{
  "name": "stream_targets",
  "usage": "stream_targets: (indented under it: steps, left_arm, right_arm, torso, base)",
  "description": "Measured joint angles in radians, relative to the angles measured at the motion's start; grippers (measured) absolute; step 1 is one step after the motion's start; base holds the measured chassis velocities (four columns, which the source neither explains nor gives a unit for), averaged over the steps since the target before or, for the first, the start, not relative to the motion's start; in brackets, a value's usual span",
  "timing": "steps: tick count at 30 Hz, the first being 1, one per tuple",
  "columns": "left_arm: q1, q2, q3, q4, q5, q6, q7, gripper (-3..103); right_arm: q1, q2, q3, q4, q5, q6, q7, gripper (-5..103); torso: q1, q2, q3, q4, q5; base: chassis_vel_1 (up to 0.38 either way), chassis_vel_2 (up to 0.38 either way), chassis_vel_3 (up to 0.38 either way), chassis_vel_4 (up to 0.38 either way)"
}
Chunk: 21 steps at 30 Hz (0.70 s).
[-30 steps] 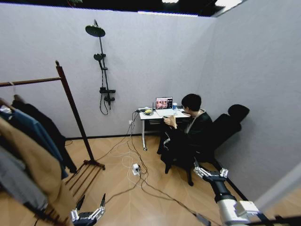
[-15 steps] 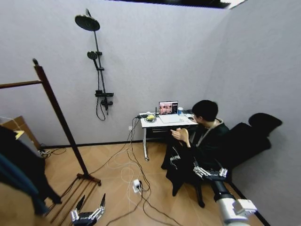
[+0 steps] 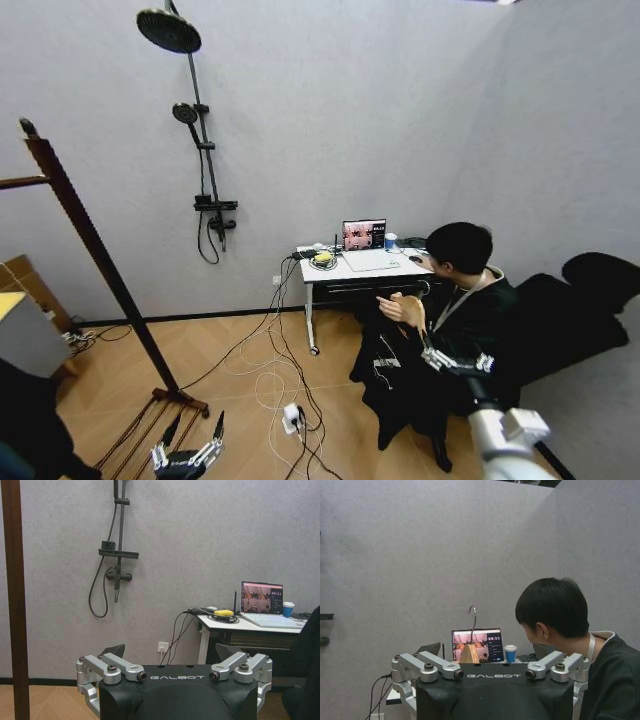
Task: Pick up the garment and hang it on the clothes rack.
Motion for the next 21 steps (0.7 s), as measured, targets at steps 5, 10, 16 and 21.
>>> stream_targets:
  steps: [5,10,16,21]
  left_arm:
    - [0.000,0.000,0.000,0.000,0.000,0.000,0.000,100]
    - [0.000,0.000,0.000,0.000,0.000,0.000,0.000,100]
    - [0.000,0.000,0.000,0.000,0.000,0.000,0.000,100]
    - [0.000,0.000,0.000,0.000,0.000,0.000,0.000,100]
  right_arm:
    - [0.123,-0.089,-0.038,-0.104,0.055,-0.033,-0.039,100]
    - [0.319,-0.166,-0.102,-0.292,0.076,-0.059,-0.069,100]
    - [0.443,-0.171,-0.190,-0.407,0.068,-0.049,-0.084,100]
    - [0.455,-0.140,-0.231,-0.437,0.049,-0.045,-0.079,99]
  torso:
    - [0.000,0.000,0.000,-0.0001,-0.0002]
    - [0.002,-0.001,0.001,0.0002,-0.0001]
    - [0.002,-0.001,0.001,0.0003,-0.0001]
    - [0.001,-0.001,0.000,0.0002,-0.0002]
  base:
    - [0.016,-0.021,-0.019,0.020]
    - [0.000,0.000,0.000,0.000]
    - [0.000,0.000,0.000,0.000]
    - [0.000,0.000,0.000,0.000]
